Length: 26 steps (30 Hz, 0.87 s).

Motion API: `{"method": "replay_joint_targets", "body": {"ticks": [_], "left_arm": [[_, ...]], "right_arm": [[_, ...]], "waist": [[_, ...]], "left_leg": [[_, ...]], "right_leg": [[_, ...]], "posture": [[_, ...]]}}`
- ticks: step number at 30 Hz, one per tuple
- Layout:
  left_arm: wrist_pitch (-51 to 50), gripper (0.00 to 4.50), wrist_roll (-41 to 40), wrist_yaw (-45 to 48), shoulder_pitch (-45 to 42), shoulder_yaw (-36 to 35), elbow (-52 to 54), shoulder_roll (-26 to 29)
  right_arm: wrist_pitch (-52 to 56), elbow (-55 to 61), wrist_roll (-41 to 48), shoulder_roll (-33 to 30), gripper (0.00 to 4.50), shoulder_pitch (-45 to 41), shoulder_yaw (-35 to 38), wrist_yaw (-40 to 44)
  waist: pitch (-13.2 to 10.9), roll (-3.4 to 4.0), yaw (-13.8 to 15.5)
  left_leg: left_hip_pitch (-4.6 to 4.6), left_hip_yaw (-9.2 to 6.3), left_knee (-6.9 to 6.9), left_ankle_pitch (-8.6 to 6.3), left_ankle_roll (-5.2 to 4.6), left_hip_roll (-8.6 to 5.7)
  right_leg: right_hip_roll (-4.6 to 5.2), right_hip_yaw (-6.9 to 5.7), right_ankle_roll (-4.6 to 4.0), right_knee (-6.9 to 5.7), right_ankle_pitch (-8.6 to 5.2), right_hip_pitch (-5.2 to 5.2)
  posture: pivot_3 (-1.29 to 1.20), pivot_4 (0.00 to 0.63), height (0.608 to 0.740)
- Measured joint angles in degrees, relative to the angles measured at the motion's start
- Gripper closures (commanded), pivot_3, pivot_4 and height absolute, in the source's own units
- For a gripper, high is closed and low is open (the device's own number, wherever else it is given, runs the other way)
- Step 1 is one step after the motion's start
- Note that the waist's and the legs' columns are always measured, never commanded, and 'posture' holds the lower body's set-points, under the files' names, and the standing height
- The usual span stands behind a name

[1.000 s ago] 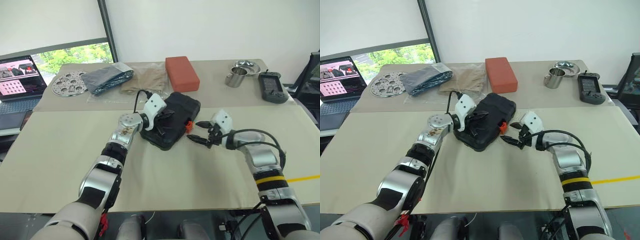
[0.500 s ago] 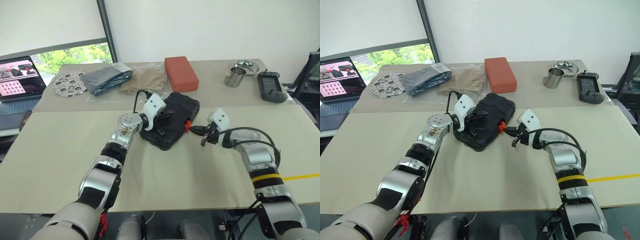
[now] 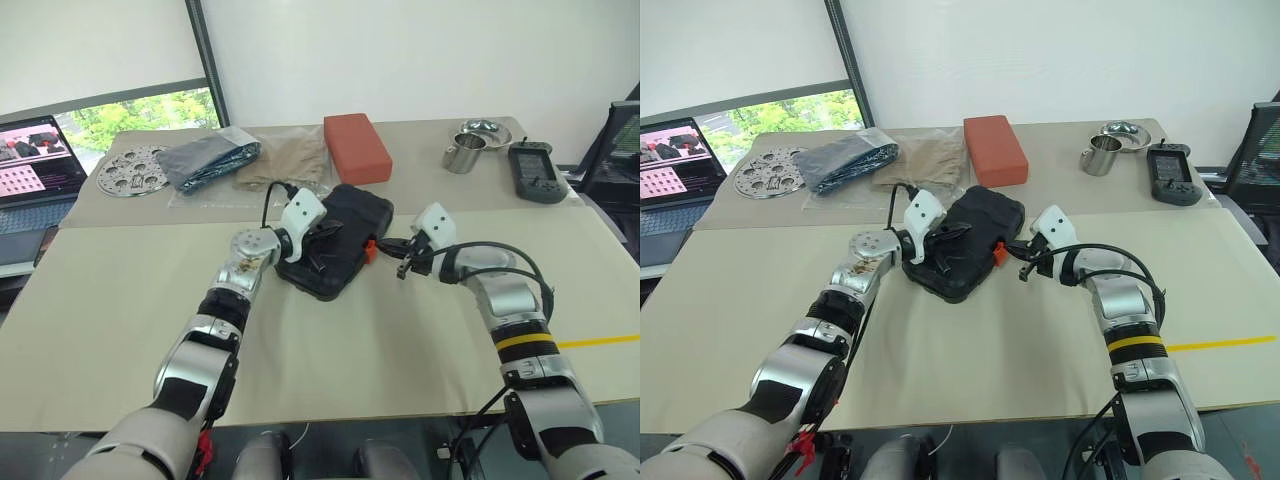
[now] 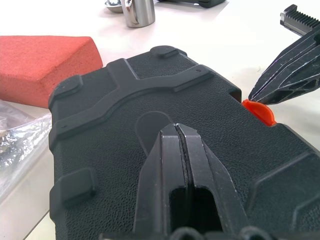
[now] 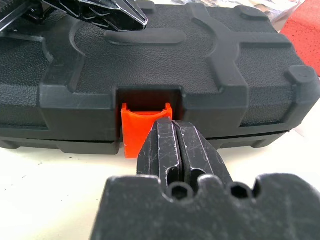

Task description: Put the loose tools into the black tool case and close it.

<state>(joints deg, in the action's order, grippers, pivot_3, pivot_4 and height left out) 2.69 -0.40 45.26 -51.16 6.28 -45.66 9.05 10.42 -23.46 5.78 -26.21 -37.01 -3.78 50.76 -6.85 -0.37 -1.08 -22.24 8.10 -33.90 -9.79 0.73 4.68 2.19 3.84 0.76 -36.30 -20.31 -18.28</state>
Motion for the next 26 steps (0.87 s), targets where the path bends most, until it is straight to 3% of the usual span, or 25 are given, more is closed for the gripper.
{"method": "replay_joint_targets", "body": {"ticks": [2, 7, 12, 16, 19, 20, 26], "left_arm": [[0.8, 4.50, -1.2, 0.3, 1.5, -0.9, 1.9, 0.3], [-1.3, 4.50, -7.0, 3.1, 9.3, -4.0, 12.7, 2.6], [-9.0, 3.03, -12.9, 4.2, 22.1, -9.6, 27.8, 11.4], [-11.7, 1.30, -13.7, 3.4, 32.1, -12.6, 35.6, 16.8], [-11.7, 0.21, -12.9, 0.9, 42.4, -14.5, 39.2, 19.2], [-11.7, 0.04, -12.9, 0.6, 44.6, -14.8, 39.5, 19.4], [-11.6, 0.04, -13.3, -1.4, 49.6, -16.8, 42.5, 19.6]], "right_arm": [[-0.1, 0.8, 0.2, -0.4, 4.48, 0.9, 0.4, 0.5], [-0.1, 3.4, 2.6, -1.7, 3.04, 6.1, 1.9, 1.9], [-0.5, 7.9, 6.9, -4.7, 1.28, 11.9, 7.7, 2.3], [-1.7, 10.2, 9.2, -5.3, 0.00, 16.3, 9.3, 4.2], [-3.8, 9.9, 11.0, -6.2, 0.00, 20.1, 11.0, 6.1], [-4.6, 9.7, 11.2, -6.4, 0.00, 20.5, 11.4, 6.3], [-9.4, 7.7, 11.2, -7.5, 0.00, 21.2, 12.4, 7.2]], "waist": [[0.0, 0.00, 0.0], [0.0, 0.00, 0.1], [0.0, -0.01, -0.2], [0.0, 0.00, 0.1], [-0.1, -0.01, 0.2], [-0.1, -0.01, 0.3], [-0.1, -0.03, 0.5]], "left_leg": [[-0.01, 0.00, 0.03, 0.00, 0.00, 0.01], [-0.11, 0.02, 0.05, 0.00, 0.01, 0.04], [-0.05, -0.03, 0.09, -0.01, 0.02, 0.14], [-0.02, -0.05, 0.07, -0.09, -0.10, 0.14], [-0.04, -0.04, 0.08, -0.34, -0.51, 0.12], [-0.04, -0.04, 0.08, -0.41, -0.61, 0.10], [0.03, -0.13, 0.09, -0.44, -0.66, 0.11]], "right_leg": [[0.00, 0.01, 0.00, 0.04, 0.00, -0.01], [0.00, 0.01, 0.00, 0.11, 0.00, -0.06], [-0.08, 0.04, 0.00, 0.10, 0.00, -0.05], [0.03, 0.02, 0.00, 0.08, 0.00, 0.03], [0.18, 0.00, 0.01, 0.09, 0.01, 0.02], [0.22, -0.02, 0.02, 0.08, 0.01, 0.02], [0.22, -0.10, 0.02, 0.06, 0.09, 0.09]], "posture": [[0.00, 0.150, 0.740], [0.00, 0.150, 0.740], [0.00, 0.150, 0.740], [0.00, 0.150, 0.740], [0.00, 0.150, 0.740], [0.00, 0.150, 0.740], [0.00, 0.150, 0.740]]}}
